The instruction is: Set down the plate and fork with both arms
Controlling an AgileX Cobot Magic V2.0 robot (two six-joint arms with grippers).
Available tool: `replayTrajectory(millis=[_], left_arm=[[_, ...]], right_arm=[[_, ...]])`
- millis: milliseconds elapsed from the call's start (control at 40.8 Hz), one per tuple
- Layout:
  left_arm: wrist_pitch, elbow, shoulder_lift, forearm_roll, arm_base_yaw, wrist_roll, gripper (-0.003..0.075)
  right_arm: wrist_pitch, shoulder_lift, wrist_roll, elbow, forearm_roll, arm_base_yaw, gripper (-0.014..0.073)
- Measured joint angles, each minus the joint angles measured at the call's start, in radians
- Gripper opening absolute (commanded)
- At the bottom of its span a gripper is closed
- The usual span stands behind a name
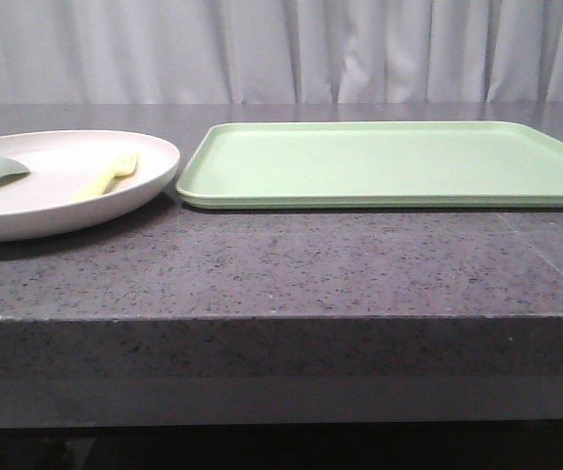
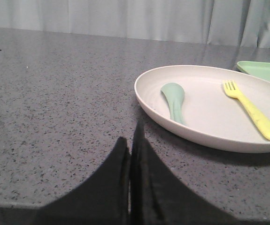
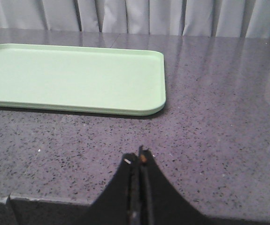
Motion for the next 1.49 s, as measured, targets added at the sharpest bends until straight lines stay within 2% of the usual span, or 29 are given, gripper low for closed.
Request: replayTrajectory(millis=[1249,1396,1494], left_arm=[[0.000,0.000,0.000,0.000,0.000,0.000,-0.0018],[-0.045,0.000,0.000,0.000,0.000,0.000,-0.0018],[-0.138,0.000,0.000,0.000,0.000,0.000,-0.0018]], right_arm=[[-0.002,0.000,0.000,0.000,0.000,0.000,-0.0118],[-0.029,0.000,0.000,0.000,0.002,0.000,-0.0118],[-0.051,0.000,0.000,-0.005,0.002,0.000,-0.0118]])
